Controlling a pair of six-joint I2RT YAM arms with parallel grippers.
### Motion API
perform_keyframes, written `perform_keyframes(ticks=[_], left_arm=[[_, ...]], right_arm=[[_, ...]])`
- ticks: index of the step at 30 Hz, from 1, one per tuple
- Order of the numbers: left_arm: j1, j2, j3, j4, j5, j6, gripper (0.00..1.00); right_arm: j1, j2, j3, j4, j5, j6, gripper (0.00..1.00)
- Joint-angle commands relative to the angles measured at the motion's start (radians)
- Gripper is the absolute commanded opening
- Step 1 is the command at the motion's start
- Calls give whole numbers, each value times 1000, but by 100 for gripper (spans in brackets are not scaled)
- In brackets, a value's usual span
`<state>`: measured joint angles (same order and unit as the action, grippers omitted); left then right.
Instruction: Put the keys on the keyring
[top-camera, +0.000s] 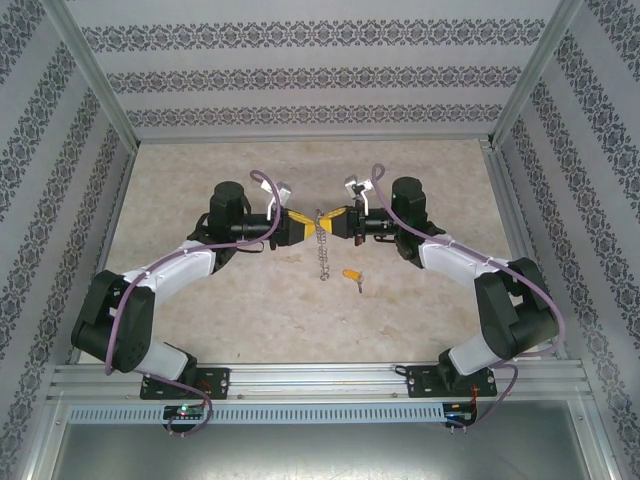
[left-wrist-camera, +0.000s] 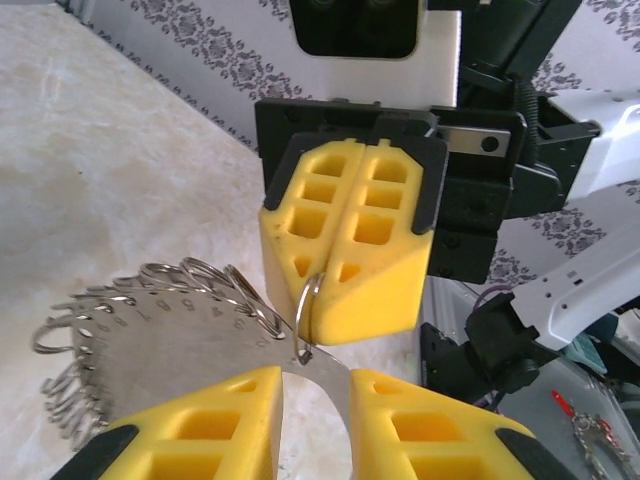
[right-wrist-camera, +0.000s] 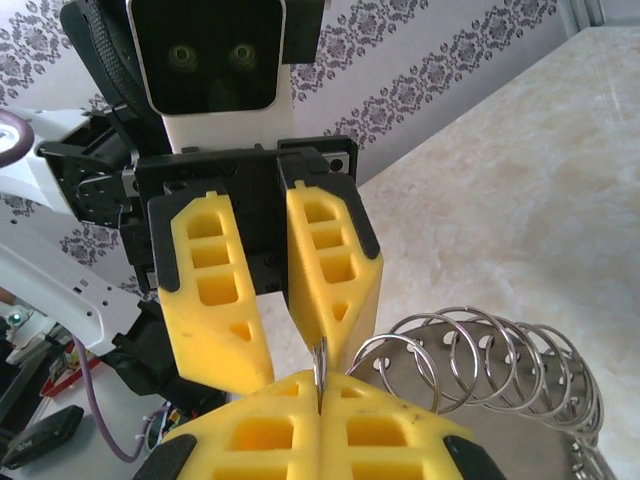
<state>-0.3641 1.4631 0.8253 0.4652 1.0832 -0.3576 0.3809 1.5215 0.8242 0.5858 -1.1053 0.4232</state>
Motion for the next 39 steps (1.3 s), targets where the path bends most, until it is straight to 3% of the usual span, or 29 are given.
perform_keyframes(ticks=[1, 15, 27, 39], left_arm=[[13, -17, 33, 105, 67, -42, 24], [18, -17, 53, 211, 49, -104, 23], [37, -22, 50, 151, -5, -56, 28], [36, 23, 76, 208, 77, -107, 26]], right_arm=[[-11, -25, 42, 74, -48, 21, 0], [11, -20, 58, 85, -51, 34, 0], [16, -29, 57, 84, -52, 35, 0], [36, -6, 80, 88, -47, 40, 0]])
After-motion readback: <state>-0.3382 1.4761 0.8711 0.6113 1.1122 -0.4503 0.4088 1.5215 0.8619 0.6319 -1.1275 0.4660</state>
